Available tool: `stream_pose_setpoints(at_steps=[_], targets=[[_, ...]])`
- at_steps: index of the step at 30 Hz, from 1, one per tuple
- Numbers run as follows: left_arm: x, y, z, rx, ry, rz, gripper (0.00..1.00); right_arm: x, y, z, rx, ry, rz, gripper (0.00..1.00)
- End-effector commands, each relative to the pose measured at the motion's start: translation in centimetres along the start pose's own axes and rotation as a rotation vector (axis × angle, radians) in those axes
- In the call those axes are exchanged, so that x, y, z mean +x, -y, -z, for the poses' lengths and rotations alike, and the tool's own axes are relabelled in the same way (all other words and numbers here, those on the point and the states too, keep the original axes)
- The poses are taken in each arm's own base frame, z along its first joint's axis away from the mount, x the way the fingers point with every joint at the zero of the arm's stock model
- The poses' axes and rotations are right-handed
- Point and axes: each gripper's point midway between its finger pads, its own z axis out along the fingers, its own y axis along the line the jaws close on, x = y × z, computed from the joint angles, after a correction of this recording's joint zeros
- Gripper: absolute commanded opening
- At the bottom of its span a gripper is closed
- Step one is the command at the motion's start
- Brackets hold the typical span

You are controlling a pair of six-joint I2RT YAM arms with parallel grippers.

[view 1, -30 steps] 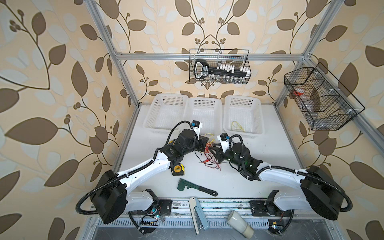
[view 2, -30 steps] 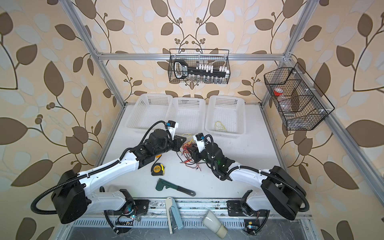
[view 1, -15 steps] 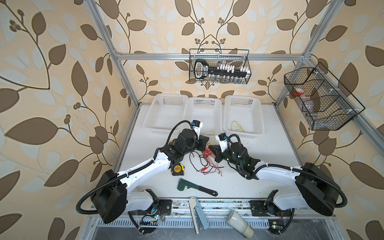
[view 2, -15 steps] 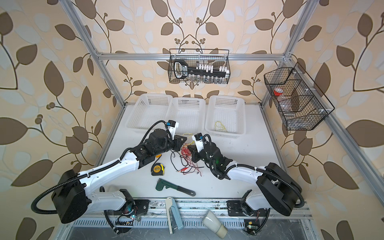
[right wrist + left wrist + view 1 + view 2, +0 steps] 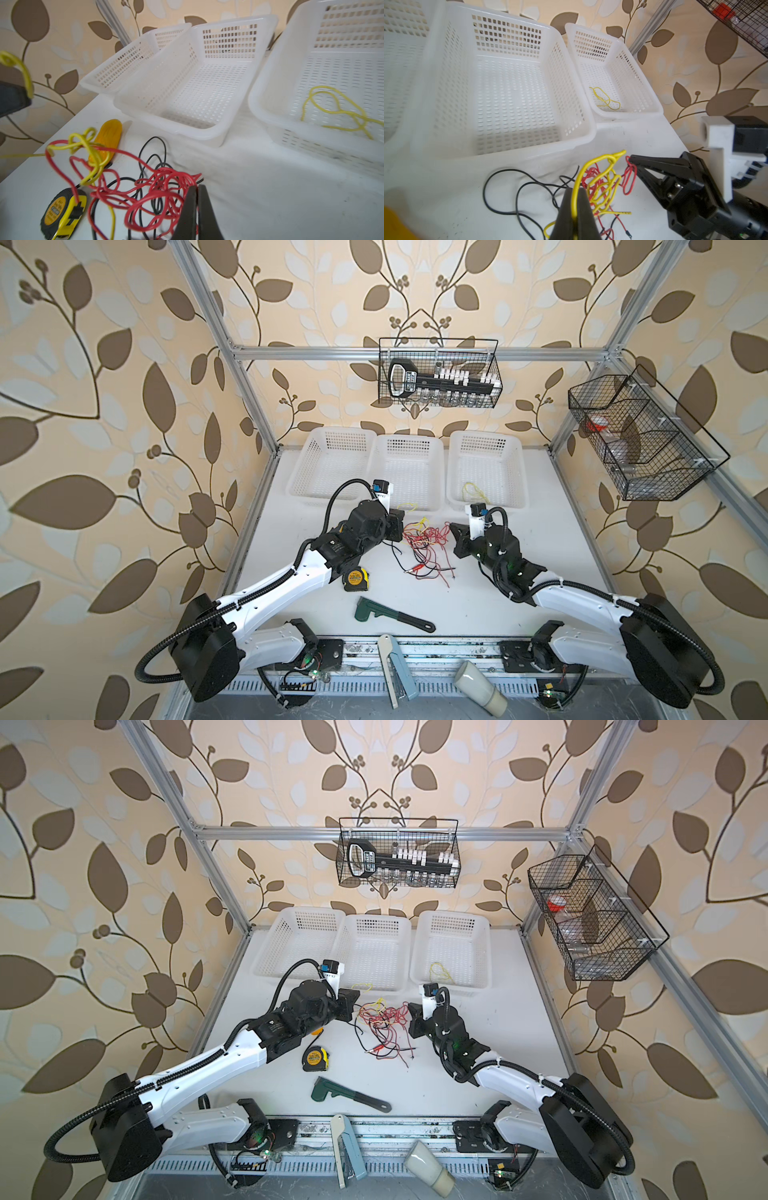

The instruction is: Untangle the cables

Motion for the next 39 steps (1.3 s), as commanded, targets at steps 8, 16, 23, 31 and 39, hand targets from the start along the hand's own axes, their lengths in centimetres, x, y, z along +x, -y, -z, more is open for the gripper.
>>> stream_pose_setpoints(at_steps=[8, 16, 23, 31, 39], targets=[[-1.3, -3.3, 2.2, -0.192, 0.057, -0.073, 0.00, -0.1, 9.8, 4.3, 0.394, 0.035, -0.092, 0.00], [-1.0, -2.6, 1.9, -0.138, 0.056, -0.066, 0.00, -0.4, 8.4, 4.6, 0.302, 0.044, -0.047, 0.00], [-0.8, -1.0, 1.3, -0.054, 0.039, -0.067, 0.00, 0.0, 3.0, 3.0, 0.069, 0.019, 0.054, 0.00], [-0.4, 1.6, 0.8, 0.095, 0.023, -0.091, 0.00, -1.0, -3.1, 2.3, -0.192, -0.008, 0.094, 0.26], [0.4, 4.1, 0.3, 0.243, -0.008, -0.114, 0.00, -4.8, -7.8, 3.7, -0.406, 0.053, 0.110, 0.39]])
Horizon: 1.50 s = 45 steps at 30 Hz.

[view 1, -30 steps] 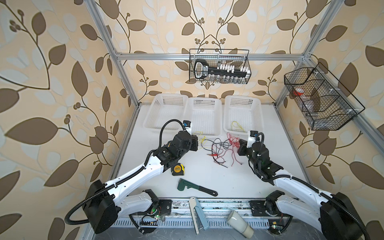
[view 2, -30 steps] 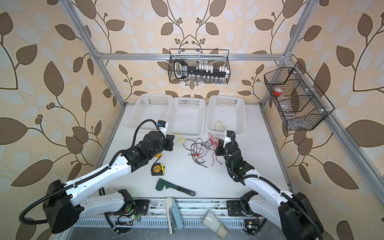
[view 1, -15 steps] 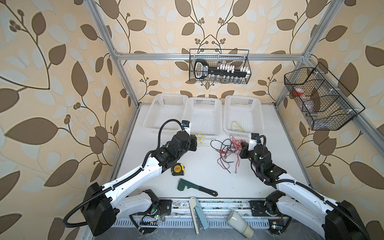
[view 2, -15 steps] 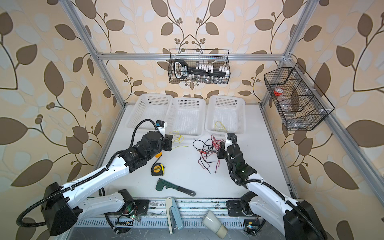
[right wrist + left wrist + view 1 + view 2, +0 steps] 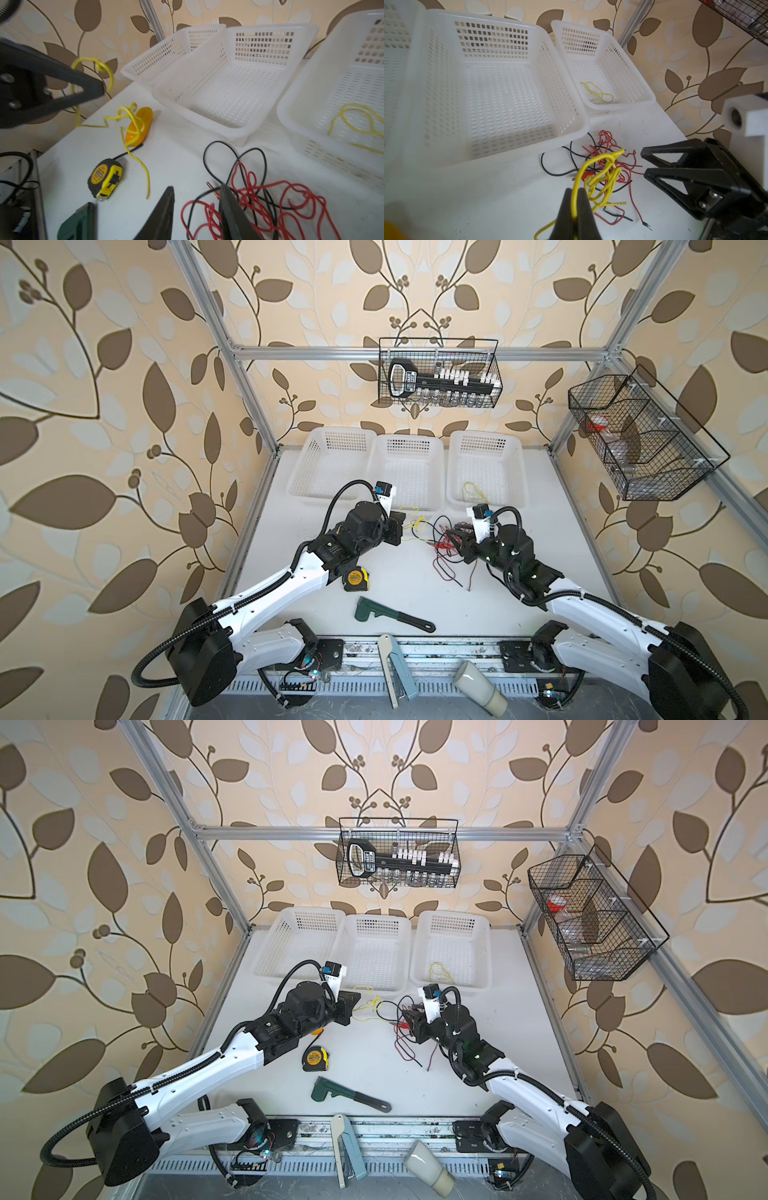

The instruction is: Untangle the cables

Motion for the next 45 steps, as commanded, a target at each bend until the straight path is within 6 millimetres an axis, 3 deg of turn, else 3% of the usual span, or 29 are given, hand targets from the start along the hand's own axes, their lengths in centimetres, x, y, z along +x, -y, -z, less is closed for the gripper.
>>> stream_pose_setpoints(at_steps=[1, 6, 13, 15, 18, 20, 22, 24, 29, 34, 39, 45], targets=[[-0.8, 2.4, -0.1, 0.130, 0.028, -0.033, 0.00, -3.1, -2.9, 0.1, -0.137, 0.067, 0.025, 0.39], [-1.0, 3.4, -0.1, 0.188, 0.034, -0.033, 0.00, -3.9, -4.1, -0.6, -0.203, 0.087, 0.010, 0.40], [-1.2, 4.1, -0.2, 0.225, 0.040, -0.042, 0.00, -3.1, -5.5, -1.7, -0.239, 0.054, 0.016, 0.35], [-1.2, 4.2, -0.3, 0.234, 0.044, -0.042, 0.00, -2.8, -5.6, -2.0, -0.243, 0.048, 0.012, 0.26], [-1.0, 3.9, -0.5, 0.220, 0.036, -0.040, 0.00, -3.1, -5.7, -2.0, -0.244, 0.061, 0.005, 0.02], [-0.7, 3.5, -0.7, 0.202, 0.030, -0.037, 0.00, -3.3, -5.6, -2.1, -0.232, 0.070, 0.005, 0.00], [-0.6, 3.3, -0.8, 0.189, 0.029, -0.037, 0.06, -3.5, -5.4, -2.0, -0.216, 0.079, 0.008, 0.00], [-0.6, 2.9, -0.8, 0.170, 0.035, -0.033, 0.25, -3.7, -4.9, -2.0, -0.188, 0.086, 0.009, 0.00], [-0.5, 2.3, -0.4, 0.145, 0.053, -0.041, 0.97, -4.0, -1.7, -2.5, 0.000, 0.089, 0.014, 0.00], [0.0, 1.9, -0.2, 0.125, 0.040, -0.056, 0.99, -6.2, 2.2, -2.1, 0.170, 0.141, 0.005, 0.00], [0.3, 1.7, 0.1, 0.121, 0.040, -0.061, 0.99, -8.9, 7.9, -1.0, 0.400, 0.211, -0.042, 0.00], [0.7, 1.4, 0.3, 0.109, 0.026, -0.065, 0.99, -9.2, 15.1, -0.5, 0.685, 0.178, -0.062, 0.00]])
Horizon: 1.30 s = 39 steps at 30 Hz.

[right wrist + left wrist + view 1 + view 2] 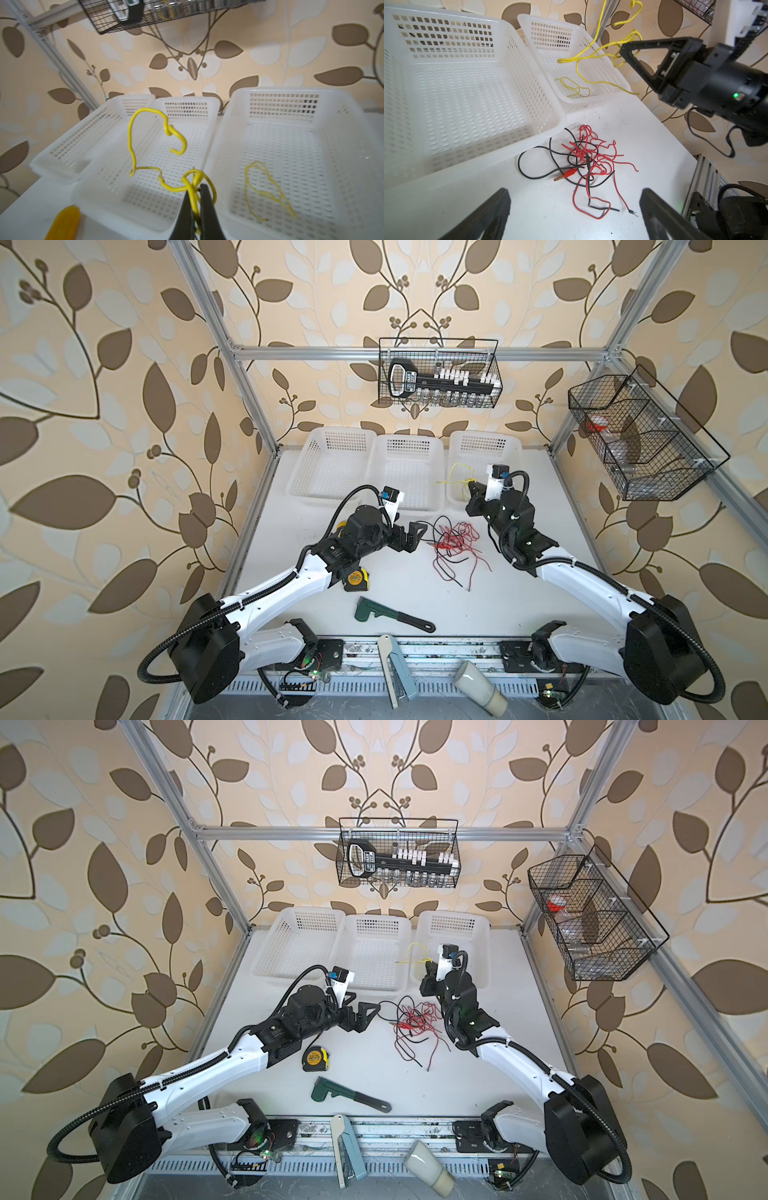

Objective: Untangle the cables
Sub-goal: 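Lower the yellow wire into the farthest basket and open the right gripper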

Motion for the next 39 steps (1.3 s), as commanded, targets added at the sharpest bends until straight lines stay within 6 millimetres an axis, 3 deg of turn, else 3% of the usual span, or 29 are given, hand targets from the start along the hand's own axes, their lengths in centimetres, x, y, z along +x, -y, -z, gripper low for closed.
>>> stream_pose_setpoints(at_steps=[1, 8, 12, 15, 19, 21, 28, 39], targets=[[-0.4, 0.0, 0.8, -0.008, 0.021, -0.026, 0.99, 0.5, 4.0, -1.6, 0.183, -0.030, 0.025, 0.00], [0.0, -1.1, 0.3, -0.068, -0.011, -0.024, 0.99, 2.9, 7.6, -5.0, 0.287, -0.119, 0.036, 0.00], [0.3, -1.7, -0.5, -0.103, -0.042, -0.016, 0.99, 4.0, 8.3, -6.0, 0.285, -0.153, 0.036, 0.02], [0.9, -2.1, -1.3, -0.122, -0.087, -0.008, 0.99, 4.2, 8.5, -6.1, 0.283, -0.166, 0.039, 0.12], [1.7, -2.0, -2.2, -0.107, -0.129, 0.007, 0.99, 3.8, 8.5, -5.4, 0.273, -0.158, 0.038, 0.38], [2.0, -1.9, -2.6, -0.098, -0.143, 0.014, 0.99, 3.4, 8.3, -5.0, 0.260, -0.154, 0.045, 0.40], [3.4, -2.1, -3.4, -0.096, -0.196, 0.029, 0.99, 2.4, 6.9, -2.7, 0.176, -0.151, 0.024, 0.42], [4.4, -2.1, -4.6, -0.072, -0.207, 0.085, 0.99, 7.4, 0.4, 2.0, -0.076, -0.283, 0.027, 0.41]])
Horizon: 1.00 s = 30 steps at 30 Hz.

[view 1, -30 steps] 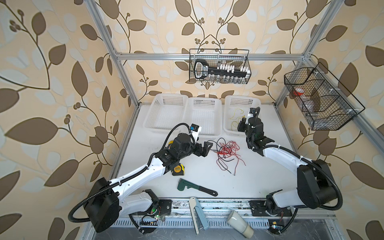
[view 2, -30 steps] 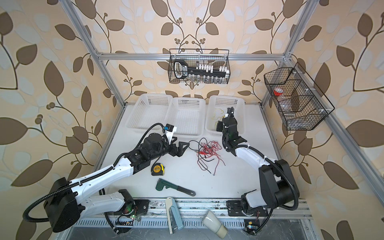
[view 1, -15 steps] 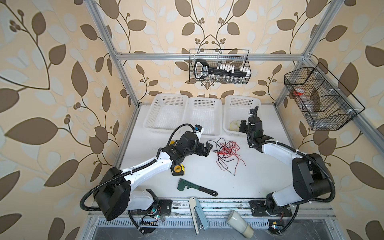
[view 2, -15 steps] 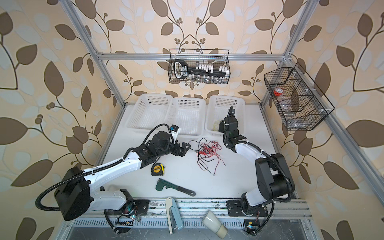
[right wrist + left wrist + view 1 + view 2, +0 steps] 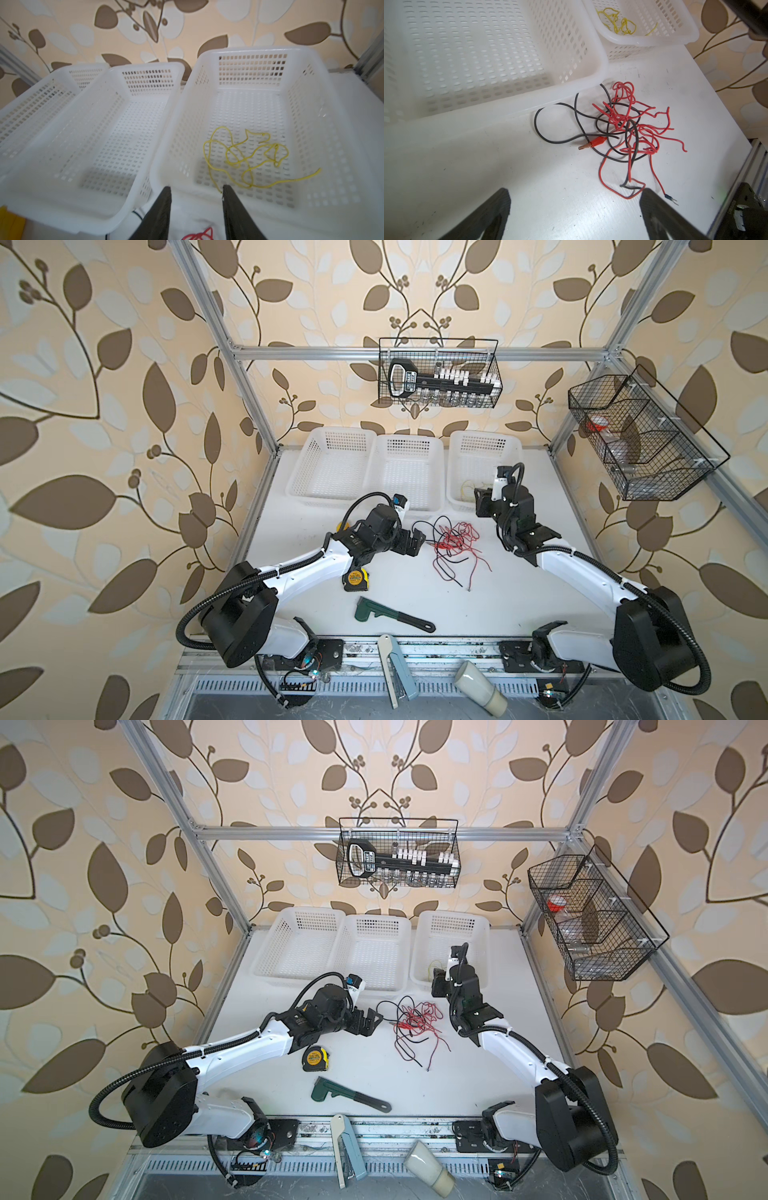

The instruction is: Untangle the cables

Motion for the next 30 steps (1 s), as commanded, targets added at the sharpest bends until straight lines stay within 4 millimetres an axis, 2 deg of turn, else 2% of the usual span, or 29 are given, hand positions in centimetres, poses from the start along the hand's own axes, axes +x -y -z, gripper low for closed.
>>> stream_pose_setpoints(at_steps=[1, 5, 6, 10, 15, 24, 30], targets=[[-2.1, 1.9, 0.0, 0.080, 0.053, 0.019, 0.98, 2.2, -2.3, 1.3, -0.115, -0.065, 0.000, 0.41], [-2.9, 3.4, -0.5, 0.159, 0.057, 0.034, 0.96, 4.0, -3.5, 2.1, -0.157, -0.099, -0.013, 0.41], [-2.5, 3.5, -1.2, 0.163, 0.039, 0.044, 0.95, 4.4, -3.5, 2.1, -0.159, -0.107, -0.013, 0.41], [-2.6, 4.1, -2.6, 0.190, 0.009, 0.085, 0.84, 5.7, -3.2, 2.0, -0.144, -0.132, -0.023, 0.41], [-2.7, 5.5, -3.9, 0.209, -0.014, 0.076, 0.66, 5.8, -3.0, 1.9, -0.133, -0.126, -0.027, 0.41], [-2.1, 7.1, -5.9, 0.165, -0.082, -0.029, 0.56, 6.3, -1.8, 1.7, -0.098, -0.136, -0.048, 0.41], [-1.1, 6.5, -7.2, 0.059, -0.141, -0.084, 0.46, 6.4, -1.4, 2.0, -0.105, -0.131, -0.063, 0.41]])
